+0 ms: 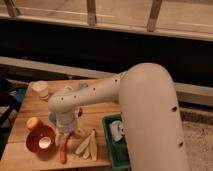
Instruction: Place pepper in paper cup
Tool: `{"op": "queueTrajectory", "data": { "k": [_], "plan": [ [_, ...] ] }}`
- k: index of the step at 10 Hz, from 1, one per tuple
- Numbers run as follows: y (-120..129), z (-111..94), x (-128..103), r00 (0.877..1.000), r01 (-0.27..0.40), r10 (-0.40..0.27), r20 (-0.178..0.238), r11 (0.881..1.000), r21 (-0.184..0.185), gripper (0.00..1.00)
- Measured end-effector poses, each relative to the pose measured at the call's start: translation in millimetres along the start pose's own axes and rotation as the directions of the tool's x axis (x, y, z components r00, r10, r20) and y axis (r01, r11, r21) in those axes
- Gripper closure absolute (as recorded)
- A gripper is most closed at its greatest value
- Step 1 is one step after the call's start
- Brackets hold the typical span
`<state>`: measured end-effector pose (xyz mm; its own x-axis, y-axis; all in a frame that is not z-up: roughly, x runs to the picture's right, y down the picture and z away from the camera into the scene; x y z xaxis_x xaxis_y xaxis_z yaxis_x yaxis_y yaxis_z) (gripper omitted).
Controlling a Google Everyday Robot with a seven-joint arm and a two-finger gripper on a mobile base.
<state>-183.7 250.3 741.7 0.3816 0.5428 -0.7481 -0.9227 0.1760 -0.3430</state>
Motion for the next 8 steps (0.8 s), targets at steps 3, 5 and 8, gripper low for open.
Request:
{"op": "queueTrajectory", "data": {
  "k": [3, 5, 8],
  "plan": [
    [31, 8, -17, 0.998, 0.063, -0.063, -0.015, 0.998, -0.015, 0.2],
    [58, 9, -27, 0.993, 0.121, -0.121, -0.012, 0.992, -0.036, 0.2],
    [60, 9, -28, 0.992, 0.124, -0.125, -0.011, 0.991, -0.043, 0.2]
  ]
}}
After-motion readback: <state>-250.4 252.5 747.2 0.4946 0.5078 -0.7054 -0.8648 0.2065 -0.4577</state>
